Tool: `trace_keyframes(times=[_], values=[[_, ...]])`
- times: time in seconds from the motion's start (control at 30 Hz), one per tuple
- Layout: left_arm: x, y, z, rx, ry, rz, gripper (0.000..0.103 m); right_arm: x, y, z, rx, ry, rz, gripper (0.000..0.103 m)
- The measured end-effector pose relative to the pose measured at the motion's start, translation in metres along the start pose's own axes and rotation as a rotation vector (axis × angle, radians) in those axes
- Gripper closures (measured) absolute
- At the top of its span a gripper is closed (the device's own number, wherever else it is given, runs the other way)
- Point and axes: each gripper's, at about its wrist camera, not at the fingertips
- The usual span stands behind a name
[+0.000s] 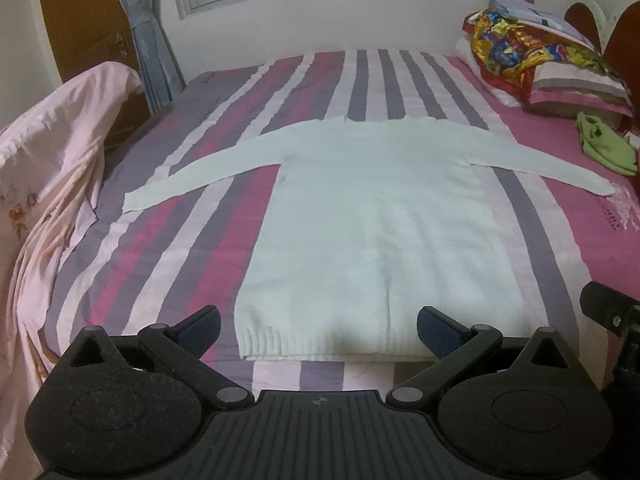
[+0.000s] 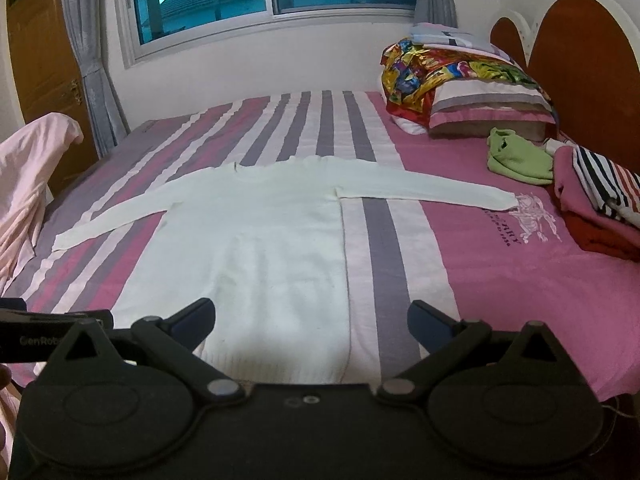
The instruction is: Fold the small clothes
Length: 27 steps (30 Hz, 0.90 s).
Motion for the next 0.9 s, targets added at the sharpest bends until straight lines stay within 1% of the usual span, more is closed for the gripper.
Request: trace_keyframes(times=[0.33, 0.6, 0.9], values=[[-0.003, -0.002, 0.011, 0.027, -0.043, -0.002, 0.0, -0.001, 0.001, 0.014, 0.023, -0.06, -0.009, 0.0], [-0.009, -0.002, 0.016, 0.042, -0.058, 0.007, 0.0, 0.005, -0.003, 0.027, 0.039, -0.09, -0.042, 0.0], [-0.009, -0.002, 0.016, 0.046, -0.054, 0.011, 0.0, 0.005, -0.001, 0.028, 0.035, -0.09, -0.025, 0.0]])
Point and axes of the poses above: each gripper's, at about its wrist camera, not at the fingertips, and y roughly the way its jaws point, z to its left, x to its top, and after that the axes turned 13 degrees about -x, right-handed
